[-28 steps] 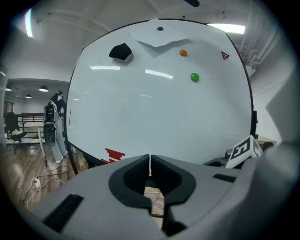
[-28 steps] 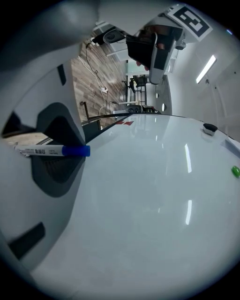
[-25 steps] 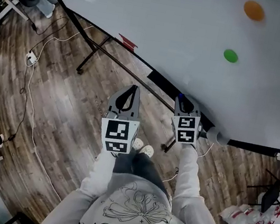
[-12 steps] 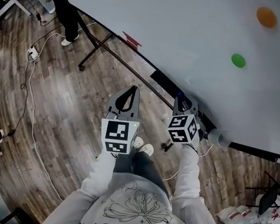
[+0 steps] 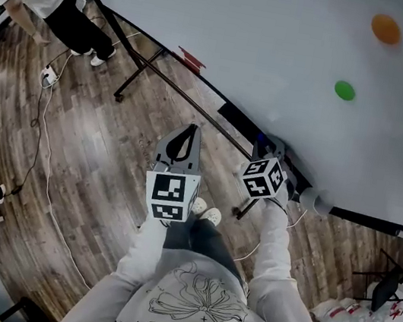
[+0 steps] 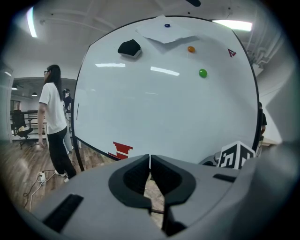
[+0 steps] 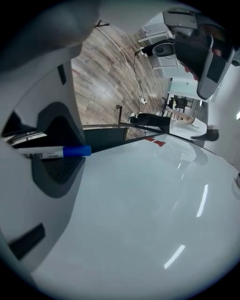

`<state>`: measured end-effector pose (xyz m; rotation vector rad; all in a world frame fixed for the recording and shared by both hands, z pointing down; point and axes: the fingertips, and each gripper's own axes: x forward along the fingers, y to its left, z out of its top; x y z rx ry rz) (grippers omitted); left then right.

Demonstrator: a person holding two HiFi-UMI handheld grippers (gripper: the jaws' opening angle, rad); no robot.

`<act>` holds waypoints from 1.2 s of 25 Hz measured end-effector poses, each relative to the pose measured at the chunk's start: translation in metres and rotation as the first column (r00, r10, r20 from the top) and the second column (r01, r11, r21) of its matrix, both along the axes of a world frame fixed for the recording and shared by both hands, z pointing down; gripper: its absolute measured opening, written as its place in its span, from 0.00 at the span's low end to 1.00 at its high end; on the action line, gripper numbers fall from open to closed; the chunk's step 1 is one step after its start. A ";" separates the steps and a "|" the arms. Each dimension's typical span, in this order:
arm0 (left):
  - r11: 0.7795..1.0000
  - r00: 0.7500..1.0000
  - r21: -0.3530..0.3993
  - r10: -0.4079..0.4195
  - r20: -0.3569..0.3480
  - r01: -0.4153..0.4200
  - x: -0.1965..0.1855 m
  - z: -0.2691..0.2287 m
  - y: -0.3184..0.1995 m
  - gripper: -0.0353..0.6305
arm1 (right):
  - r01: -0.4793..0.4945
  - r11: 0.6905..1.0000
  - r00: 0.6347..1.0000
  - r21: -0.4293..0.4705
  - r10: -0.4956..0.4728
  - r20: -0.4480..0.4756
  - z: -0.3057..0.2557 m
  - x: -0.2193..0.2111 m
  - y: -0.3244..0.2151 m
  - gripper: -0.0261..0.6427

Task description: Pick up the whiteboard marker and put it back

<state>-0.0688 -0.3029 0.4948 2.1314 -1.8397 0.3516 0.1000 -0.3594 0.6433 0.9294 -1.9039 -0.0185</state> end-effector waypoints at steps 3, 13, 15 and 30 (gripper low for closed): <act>1.000 1.000 -0.002 0.001 -0.004 -0.001 0.000 0.001 0.001 0.07 | -0.033 0.999 0.997 -0.035 0.036 0.068 0.004 0.000 0.001 0.16; 0.999 1.000 0.037 0.029 -0.013 -0.028 0.010 -0.018 0.001 0.07 | -0.184 0.983 0.928 0.016 0.168 0.333 -0.052 0.008 0.011 0.12; 0.997 0.999 0.057 0.045 -0.014 -0.044 0.014 -0.028 -0.001 0.07 | -0.240 0.970 0.880 0.036 0.201 0.431 -0.079 0.010 0.014 0.09; 0.960 0.986 0.230 0.165 -0.010 -0.158 0.055 -0.113 0.019 0.07 | -0.475 0.849 0.666 0.231 0.175 0.725 -0.242 0.038 0.072 0.06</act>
